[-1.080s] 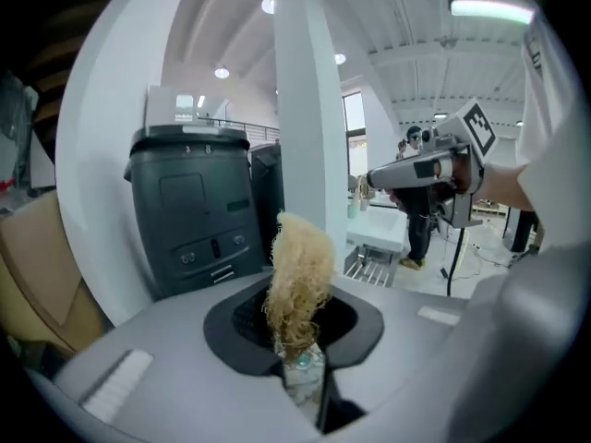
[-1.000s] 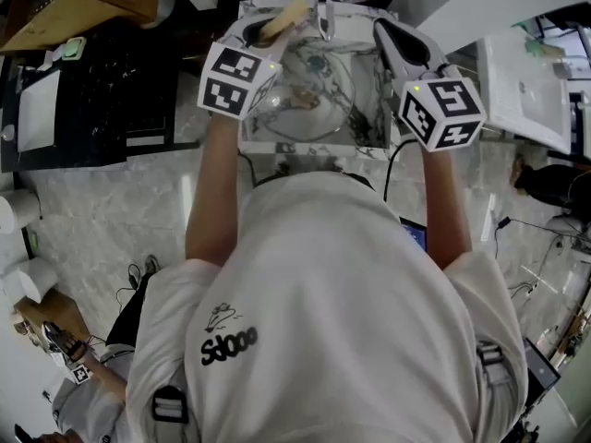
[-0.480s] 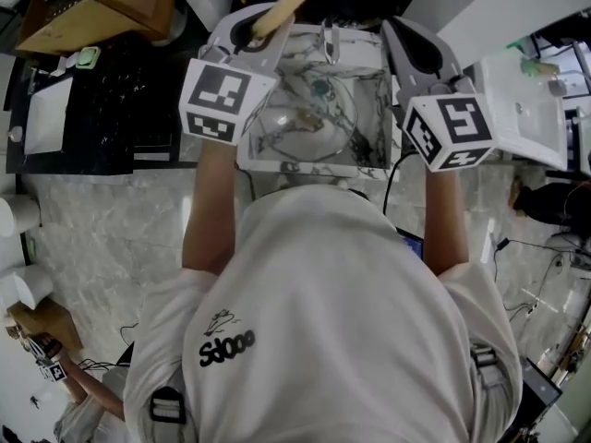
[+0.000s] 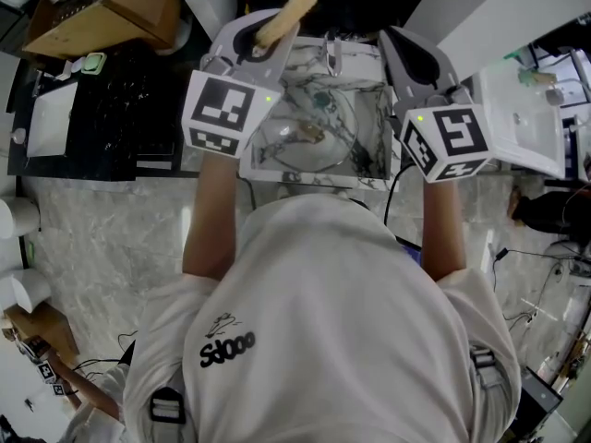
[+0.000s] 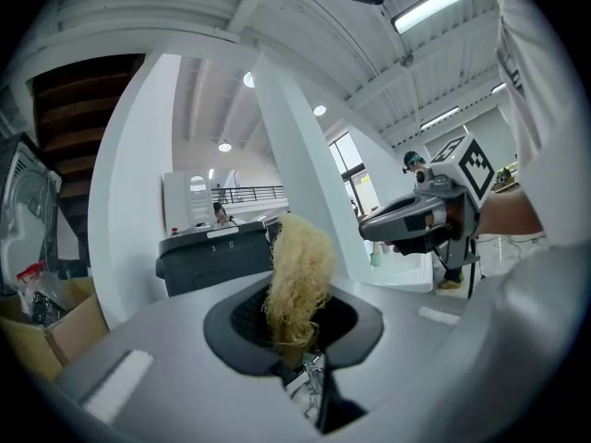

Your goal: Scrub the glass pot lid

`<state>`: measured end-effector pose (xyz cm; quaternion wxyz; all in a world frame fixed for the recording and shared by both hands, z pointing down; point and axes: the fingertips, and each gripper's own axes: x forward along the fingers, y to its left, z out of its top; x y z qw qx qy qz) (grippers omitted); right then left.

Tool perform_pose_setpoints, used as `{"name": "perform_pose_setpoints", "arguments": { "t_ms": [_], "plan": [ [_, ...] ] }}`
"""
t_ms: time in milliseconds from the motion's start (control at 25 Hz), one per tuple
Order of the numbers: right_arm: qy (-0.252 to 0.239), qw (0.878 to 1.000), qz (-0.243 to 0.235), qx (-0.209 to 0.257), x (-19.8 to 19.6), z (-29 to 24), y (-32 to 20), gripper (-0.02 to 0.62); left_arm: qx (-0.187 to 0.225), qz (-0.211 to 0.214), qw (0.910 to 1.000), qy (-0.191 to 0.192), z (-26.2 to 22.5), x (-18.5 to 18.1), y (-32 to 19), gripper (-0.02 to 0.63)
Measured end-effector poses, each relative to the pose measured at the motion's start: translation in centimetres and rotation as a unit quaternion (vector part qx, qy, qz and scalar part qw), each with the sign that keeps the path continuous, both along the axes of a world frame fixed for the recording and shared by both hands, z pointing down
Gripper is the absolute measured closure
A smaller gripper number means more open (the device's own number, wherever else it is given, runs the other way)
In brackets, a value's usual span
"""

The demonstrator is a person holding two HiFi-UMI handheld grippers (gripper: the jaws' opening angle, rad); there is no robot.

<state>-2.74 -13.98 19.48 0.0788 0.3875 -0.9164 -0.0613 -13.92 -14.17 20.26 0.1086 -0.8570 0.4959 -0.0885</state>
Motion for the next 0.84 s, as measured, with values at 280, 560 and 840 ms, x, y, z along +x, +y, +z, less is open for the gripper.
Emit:
{"name": "perform_pose_setpoints", "arguments": {
  "t_ms": [280, 560, 840],
  "plan": [
    [-0.001, 1.000, -0.002, -0.010, -0.2, 0.7, 0.3, 0.594, -0.009, 0.011, 0.9999, 0.000, 0.7, 0.4, 0.2, 0.558],
    [0.005, 1.000, 0.003, -0.014, -0.1, 1.2, 0.4, 0.594, -0.014, 0.018, 0.9997, 0.002, 1.1, 0.5, 0.4, 0.558],
    [0.006, 1.000, 0.004, -0.020, 0.1, 2.0, 0.7, 0.594, -0.021, 0.029, 0.9994, 0.002, 1.8, 1.2, 0.9, 0.558]
  ]
}}
